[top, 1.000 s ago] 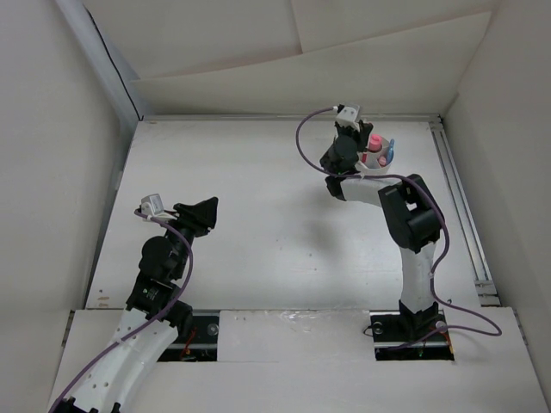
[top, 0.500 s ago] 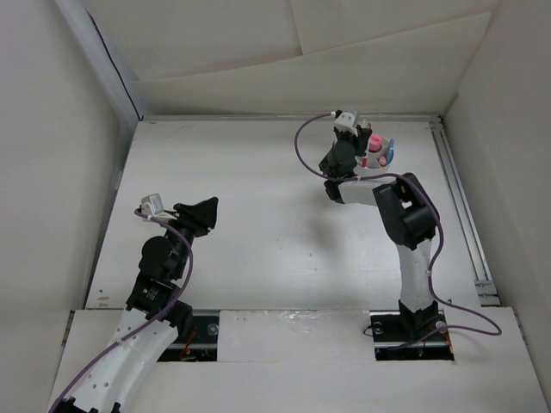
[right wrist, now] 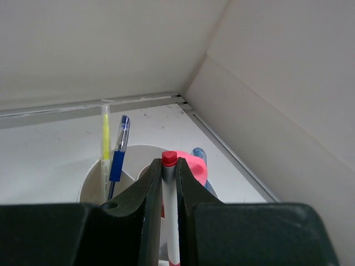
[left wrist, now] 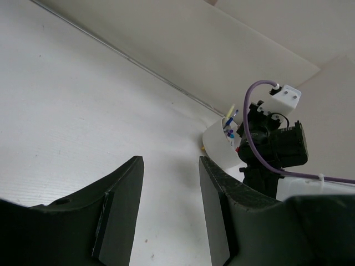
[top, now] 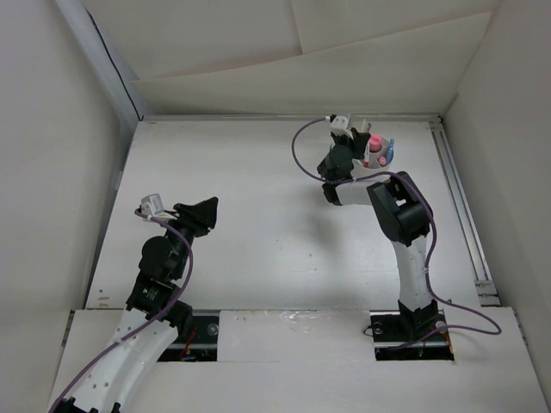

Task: Sort the stationery into containers
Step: Place the pen in the storage box, then reset both arms

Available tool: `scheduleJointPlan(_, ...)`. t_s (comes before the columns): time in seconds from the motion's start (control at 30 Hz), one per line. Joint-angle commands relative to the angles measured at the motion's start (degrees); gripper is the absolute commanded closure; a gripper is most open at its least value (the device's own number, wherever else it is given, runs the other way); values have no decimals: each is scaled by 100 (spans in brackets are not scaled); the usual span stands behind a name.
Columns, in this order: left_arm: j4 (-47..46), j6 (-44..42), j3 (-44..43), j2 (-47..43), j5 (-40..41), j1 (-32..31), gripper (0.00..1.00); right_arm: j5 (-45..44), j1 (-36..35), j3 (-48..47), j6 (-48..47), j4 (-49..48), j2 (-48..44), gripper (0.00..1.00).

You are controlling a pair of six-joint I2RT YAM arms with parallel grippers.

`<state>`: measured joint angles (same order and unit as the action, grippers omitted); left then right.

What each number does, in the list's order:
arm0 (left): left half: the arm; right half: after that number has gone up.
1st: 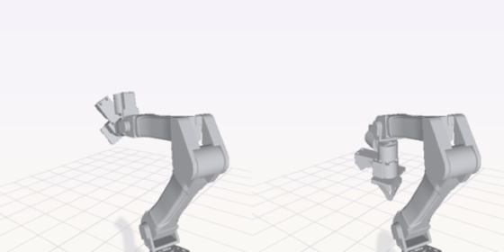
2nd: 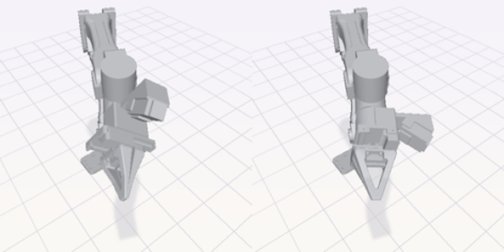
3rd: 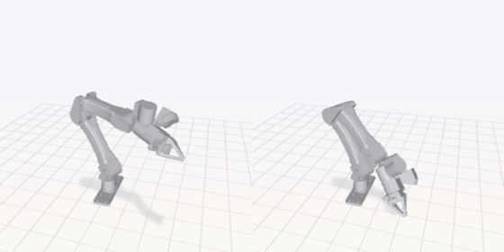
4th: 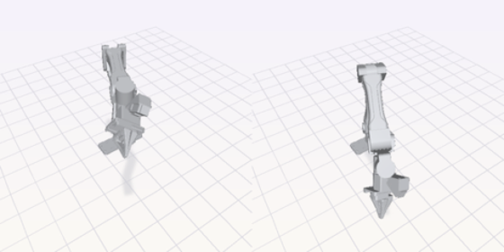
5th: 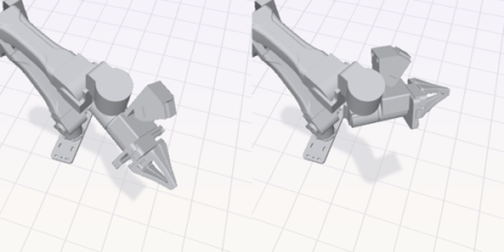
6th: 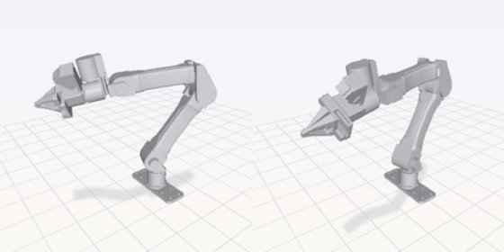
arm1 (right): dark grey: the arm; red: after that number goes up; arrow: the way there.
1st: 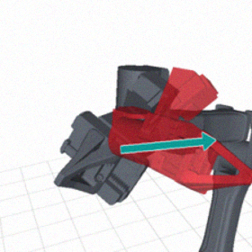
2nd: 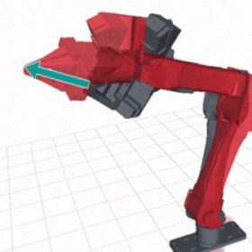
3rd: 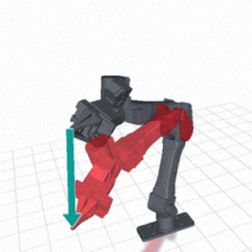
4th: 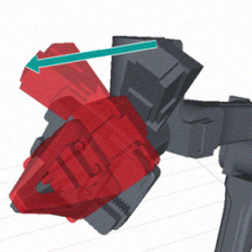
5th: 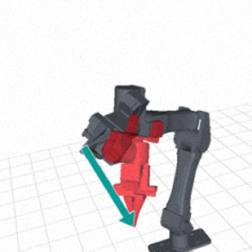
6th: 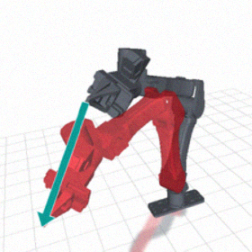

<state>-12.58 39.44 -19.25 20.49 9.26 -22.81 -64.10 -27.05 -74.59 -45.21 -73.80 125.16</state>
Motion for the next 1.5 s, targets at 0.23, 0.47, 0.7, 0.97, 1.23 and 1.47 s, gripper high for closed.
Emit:
scheduleJointPlan(0.23,-254,-33,-53,-45,-12,-22,59,-287,-116,23,-128,-1321,184,67)
scheduleJointPlan(0.47,-201,-33,-53,-45,-12,-22,59,-288,-301,23,-181,-1085,-334,41)
scheduleJointPlan(0.7,-148,-33,-53,-159,41,-22,55,-402,-740,190,143,-682,-1071,12)
scheduleJointPlan(0.97,-34,-86,-167,-143,-2,-22,14,925,-1653,304,4137,4464,-2758,1)
scheduleJointPlan(1.23,414,-112,-519,139,-12,-22,0,3525,-2225,1234,6586,6605,-4359,1)
scheduleJointPlan(1.47,888,-112,-739,192,-495,-22,0,4969,-2884,2017,6639,7432,-5001,1)
